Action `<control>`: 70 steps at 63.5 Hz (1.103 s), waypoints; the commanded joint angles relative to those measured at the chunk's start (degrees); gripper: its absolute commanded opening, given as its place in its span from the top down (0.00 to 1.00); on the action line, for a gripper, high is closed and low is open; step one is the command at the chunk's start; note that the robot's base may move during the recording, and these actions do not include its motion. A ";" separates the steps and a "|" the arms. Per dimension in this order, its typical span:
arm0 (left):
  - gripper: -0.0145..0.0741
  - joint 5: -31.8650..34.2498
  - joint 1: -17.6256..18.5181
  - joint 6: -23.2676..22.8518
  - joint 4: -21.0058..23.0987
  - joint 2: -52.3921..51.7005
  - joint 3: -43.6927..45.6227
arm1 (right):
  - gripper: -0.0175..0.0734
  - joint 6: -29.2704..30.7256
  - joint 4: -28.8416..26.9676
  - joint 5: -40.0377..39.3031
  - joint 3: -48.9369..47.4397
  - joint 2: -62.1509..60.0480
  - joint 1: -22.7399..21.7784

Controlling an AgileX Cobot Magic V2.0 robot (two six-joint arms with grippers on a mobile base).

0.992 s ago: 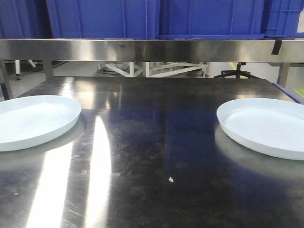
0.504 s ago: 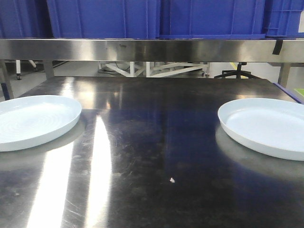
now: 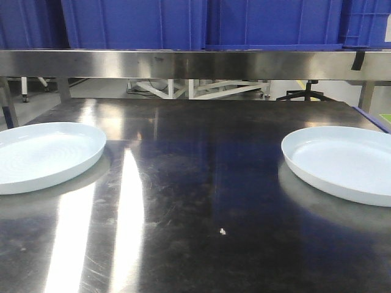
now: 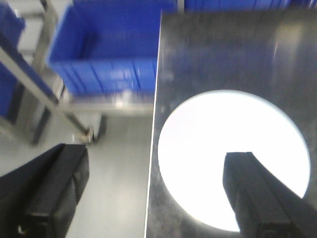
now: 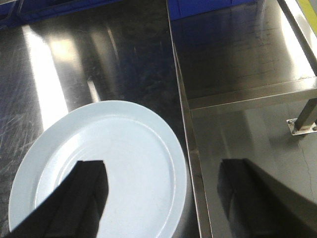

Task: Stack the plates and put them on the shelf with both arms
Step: 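Move the open left gripper down over the rim of the nearby white plate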

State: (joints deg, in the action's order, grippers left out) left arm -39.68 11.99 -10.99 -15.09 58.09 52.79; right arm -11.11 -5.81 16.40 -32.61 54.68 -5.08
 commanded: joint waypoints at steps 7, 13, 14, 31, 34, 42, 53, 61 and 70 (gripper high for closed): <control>0.13 4.52 0.04 -1.31 -0.79 7.63 2.02 | 0.18 0.65 0.44 -4.21 -2.18 -0.40 -0.04; 0.13 5.54 -0.27 -2.48 -0.96 11.84 2.02 | 0.18 0.65 0.44 -4.21 -2.18 -0.40 -0.04; 0.13 5.73 -0.41 -2.48 -1.06 12.77 2.02 | 0.18 0.65 0.44 -4.21 -2.18 -0.40 -0.04; 0.13 8.32 -5.57 -2.69 -0.96 21.44 3.55 | 0.18 0.65 0.44 -3.85 -2.18 1.42 -0.04; 0.13 8.32 -6.58 -2.69 -0.32 22.64 4.15 | 0.18 0.65 0.44 -3.67 -2.18 1.97 -0.04; 0.13 8.88 -7.50 -2.69 0.33 25.17 5.36 | 0.18 0.65 0.44 -3.54 -2.18 3.16 -0.04; 0.13 11.94 -7.50 -2.69 0.57 27.37 5.45 | 0.18 0.59 0.44 -3.83 -2.18 4.23 -0.04; 0.13 12.65 -7.50 -2.69 0.57 29.35 5.45 | 0.18 0.59 0.44 -4.25 -2.18 4.57 -0.04; 0.13 12.68 -7.50 -2.69 1.51 31.53 5.45 | 0.18 0.59 0.44 -4.37 -2.18 4.64 -0.04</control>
State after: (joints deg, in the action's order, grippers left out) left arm -29.88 4.53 -12.97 -14.25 90.84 56.45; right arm -11.03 -5.81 16.20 -32.66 59.78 -5.08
